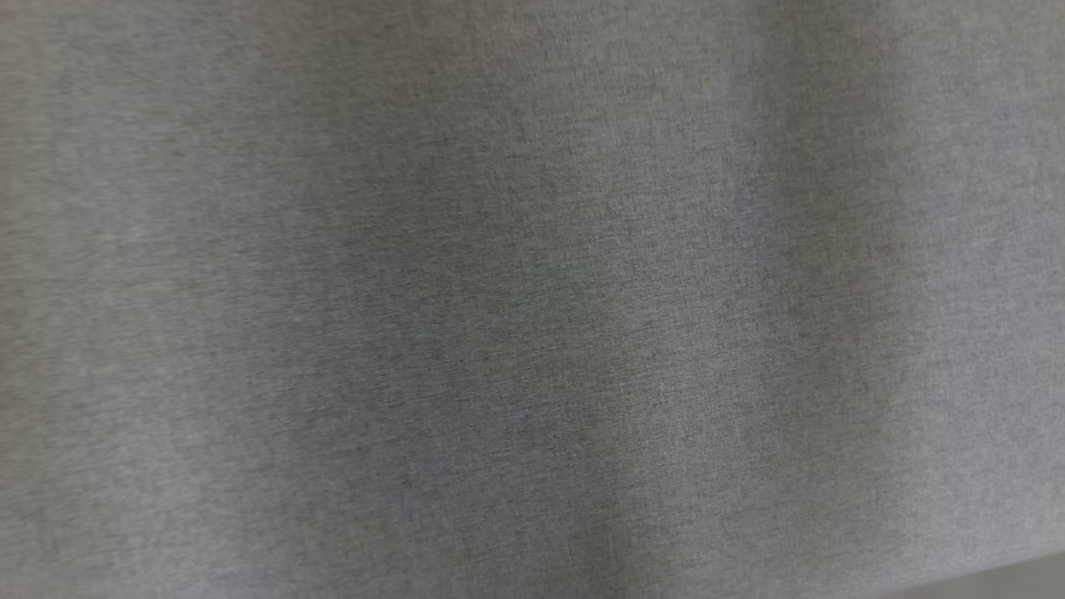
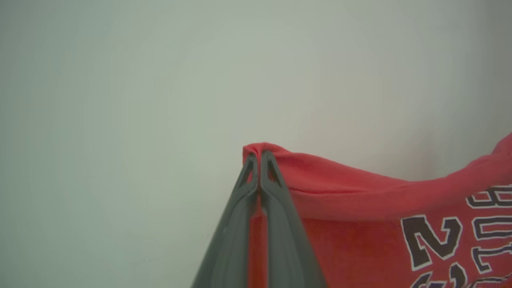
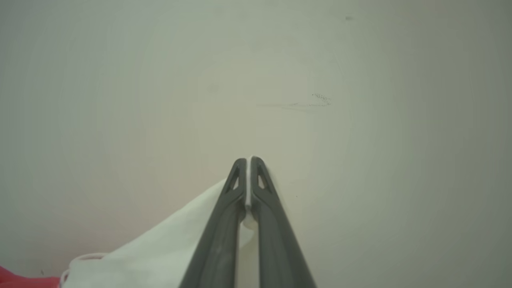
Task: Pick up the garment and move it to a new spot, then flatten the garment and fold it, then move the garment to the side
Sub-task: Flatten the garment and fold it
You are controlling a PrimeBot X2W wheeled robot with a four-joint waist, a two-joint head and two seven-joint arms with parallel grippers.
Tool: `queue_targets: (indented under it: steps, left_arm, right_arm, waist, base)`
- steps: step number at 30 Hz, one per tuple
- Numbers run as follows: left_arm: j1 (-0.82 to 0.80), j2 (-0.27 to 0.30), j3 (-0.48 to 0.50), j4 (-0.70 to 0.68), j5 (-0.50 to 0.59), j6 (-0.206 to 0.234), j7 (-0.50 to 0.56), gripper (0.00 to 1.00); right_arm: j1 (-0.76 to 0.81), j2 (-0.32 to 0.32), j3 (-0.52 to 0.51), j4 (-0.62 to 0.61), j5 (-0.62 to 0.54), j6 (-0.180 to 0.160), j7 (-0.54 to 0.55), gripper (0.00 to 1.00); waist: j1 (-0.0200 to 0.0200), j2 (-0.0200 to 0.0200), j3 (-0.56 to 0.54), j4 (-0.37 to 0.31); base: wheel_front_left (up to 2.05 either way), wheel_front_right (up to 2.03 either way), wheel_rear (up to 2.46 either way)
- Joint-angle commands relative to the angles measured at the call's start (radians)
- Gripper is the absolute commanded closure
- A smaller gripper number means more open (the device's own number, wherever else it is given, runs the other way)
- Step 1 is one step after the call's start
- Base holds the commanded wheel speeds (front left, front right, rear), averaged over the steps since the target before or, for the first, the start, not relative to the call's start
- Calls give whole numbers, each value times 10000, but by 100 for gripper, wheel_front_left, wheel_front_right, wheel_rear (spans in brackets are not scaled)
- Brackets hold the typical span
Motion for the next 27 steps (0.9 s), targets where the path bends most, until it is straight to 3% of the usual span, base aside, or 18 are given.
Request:
queue_targets:
  steps: [1, 13, 20, 27]
  left_arm:
    - [-280, 8, -158, 175, 1, 24, -99, 100]
    - [-1857, -389, -1624, 1568, -1169, 24, -881, 100]
    - [-1813, -153, -2468, 1693, -1927, 24, -1170, 100]
    - [-54, 569, -3714, 897, -2777, 24, -2131, 100]
  right_arm:
    - [-307, 32, 46, 103, -107, -24, -101, 100]
    - [-1895, 42, 369, 1680, -659, -24, -593, 100]
    - [-1820, -113, 736, 2012, -348, -24, -837, 100]
    - [-64, -696, 2002, 857, 723, -24, -1202, 100]
  waist:
    - [-3, -3, 281, -222]
    - [-3, -3, 541, -321]
    - [-3, -3, 789, -425]
    - [-3, -3, 398, -410]
  base:
    - [0, 0, 0]
    - [0, 0, 0]
    - [0, 0, 0]
    - [0, 0, 0]
